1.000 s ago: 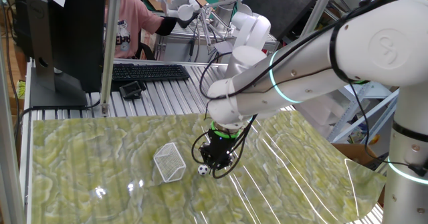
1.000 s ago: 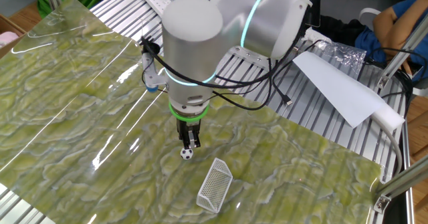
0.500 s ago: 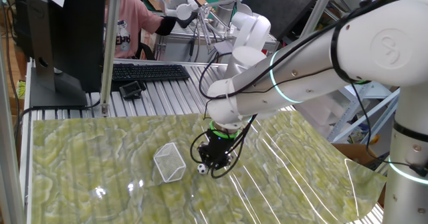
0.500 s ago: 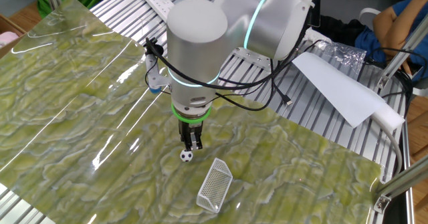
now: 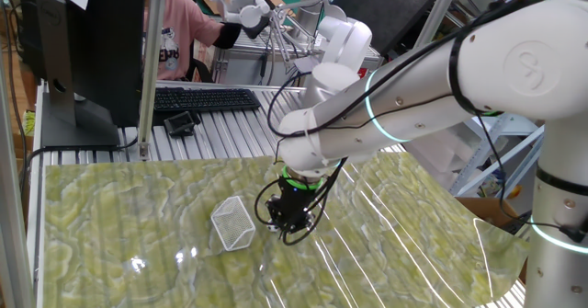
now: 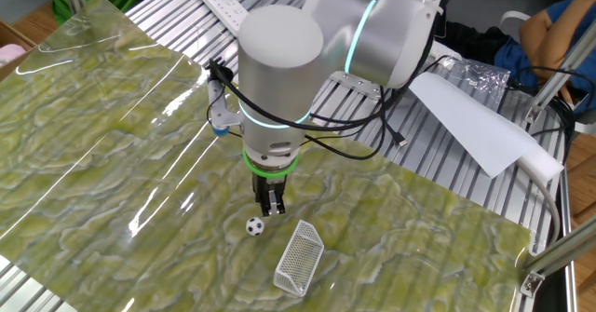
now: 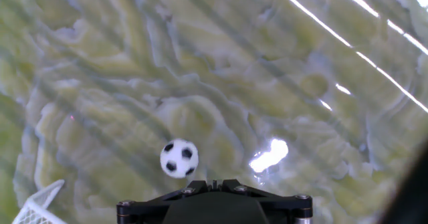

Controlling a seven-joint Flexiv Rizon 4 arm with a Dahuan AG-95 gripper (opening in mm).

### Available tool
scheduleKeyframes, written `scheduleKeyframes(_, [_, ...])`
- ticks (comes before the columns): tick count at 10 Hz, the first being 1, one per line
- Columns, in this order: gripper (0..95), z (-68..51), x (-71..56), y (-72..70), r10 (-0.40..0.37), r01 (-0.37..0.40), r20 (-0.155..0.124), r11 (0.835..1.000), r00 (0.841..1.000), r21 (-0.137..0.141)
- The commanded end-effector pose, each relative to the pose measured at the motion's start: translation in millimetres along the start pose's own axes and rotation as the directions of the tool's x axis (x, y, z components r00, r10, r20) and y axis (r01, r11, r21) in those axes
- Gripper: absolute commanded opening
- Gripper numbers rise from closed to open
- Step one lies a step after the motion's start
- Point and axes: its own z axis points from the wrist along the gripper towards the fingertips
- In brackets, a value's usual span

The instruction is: Push the soccer ball into the goal

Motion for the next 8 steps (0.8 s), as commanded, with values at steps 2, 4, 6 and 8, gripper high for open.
scheduleKeyframes(2, [0.0,-4.2,-1.9,7.7,0.016,-0.016,-0.005,1.0,1.0,0.0])
scheduleKeyframes(4, [0.0,-6.1,-6.3,10.8,0.024,-0.024,-0.01,1.0,1.0,-0.003])
scheduleKeyframes(6, [0.0,-7.0,-7.6,11.0,-0.008,0.008,0.01,1.0,1.0,0.024])
scheduleKeyframes(8, [0.0,-8.6,-8.0,9.8,-0.015,0.014,0.026,0.999,1.0,0.041])
